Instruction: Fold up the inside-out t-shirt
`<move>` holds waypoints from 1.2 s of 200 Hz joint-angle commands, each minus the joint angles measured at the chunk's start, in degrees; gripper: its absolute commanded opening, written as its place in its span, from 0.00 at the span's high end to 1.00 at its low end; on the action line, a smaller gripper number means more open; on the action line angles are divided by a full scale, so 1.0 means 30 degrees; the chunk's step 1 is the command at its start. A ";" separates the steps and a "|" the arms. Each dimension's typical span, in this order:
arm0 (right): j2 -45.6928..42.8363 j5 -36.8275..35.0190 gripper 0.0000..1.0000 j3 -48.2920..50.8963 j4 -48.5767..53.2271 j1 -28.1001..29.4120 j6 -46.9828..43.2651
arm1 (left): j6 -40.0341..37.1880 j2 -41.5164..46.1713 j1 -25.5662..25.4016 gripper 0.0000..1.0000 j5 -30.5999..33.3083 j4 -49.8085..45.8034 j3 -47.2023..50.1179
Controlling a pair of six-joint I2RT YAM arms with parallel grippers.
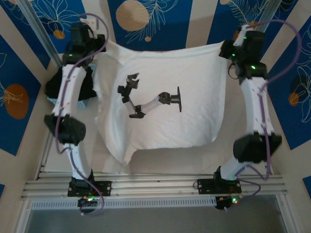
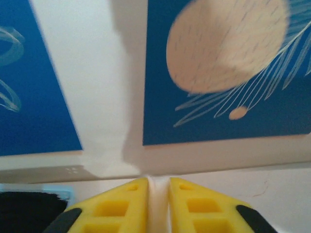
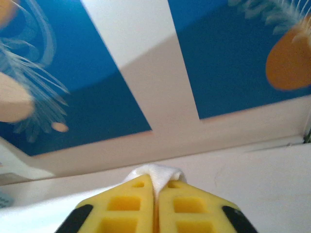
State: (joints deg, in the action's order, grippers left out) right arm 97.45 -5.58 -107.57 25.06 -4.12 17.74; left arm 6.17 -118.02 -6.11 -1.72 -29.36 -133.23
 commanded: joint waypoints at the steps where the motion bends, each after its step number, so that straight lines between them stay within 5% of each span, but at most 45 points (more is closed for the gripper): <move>1: 0.5158 -0.1171 0.79 -0.3060 -0.0154 0.0086 0.0285 | 0.1647 -0.4624 0.0224 0.72 -0.1726 0.0523 -0.4126; 22: 0.9971 -0.2080 0.63 -0.8520 0.3593 0.0132 0.0327 | 0.2439 -0.9070 0.0284 0.54 -0.2123 -0.1879 -0.9682; 41: 1.1071 -0.2251 0.59 -0.9906 0.6408 0.0139 0.0291 | 0.2759 -0.8198 0.0340 0.43 -0.2045 -0.3301 -0.8235; 60: 0.8438 -0.1874 0.58 -0.4978 0.6670 0.0431 0.0847 | 0.3524 -0.4053 0.0301 0.39 -0.1787 -0.3273 -0.1233; 86: 0.2929 0.0381 0.56 0.5347 0.4453 0.1209 0.2426 | 0.6000 0.4565 -0.0007 0.36 -0.2661 0.4350 1.4376; 106: -0.0191 0.0762 0.54 1.1009 0.4386 0.2210 0.3171 | 0.7081 0.8984 -0.0624 0.35 -0.2555 0.5866 2.0834; 157: -0.5268 -0.0696 0.52 1.9304 0.5992 0.2956 0.5963 | 0.6846 1.5136 -0.3200 0.33 -0.2274 0.3134 2.6934; 210: -0.6244 -0.2460 0.51 2.1200 0.7890 0.2904 0.6992 | 0.7117 1.6973 -0.6088 0.32 -0.0123 -0.1353 2.8379; 240: -0.4979 -0.1309 0.54 2.1853 0.6906 0.2953 0.6984 | 0.8620 1.8445 -0.6623 0.32 0.0340 -0.2465 3.0333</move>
State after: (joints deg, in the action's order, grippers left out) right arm 80.07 -10.94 -43.68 46.26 4.80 36.88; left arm 27.88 -66.08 -24.75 -4.01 -30.15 -46.22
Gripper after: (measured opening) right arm 0.475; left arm 0.683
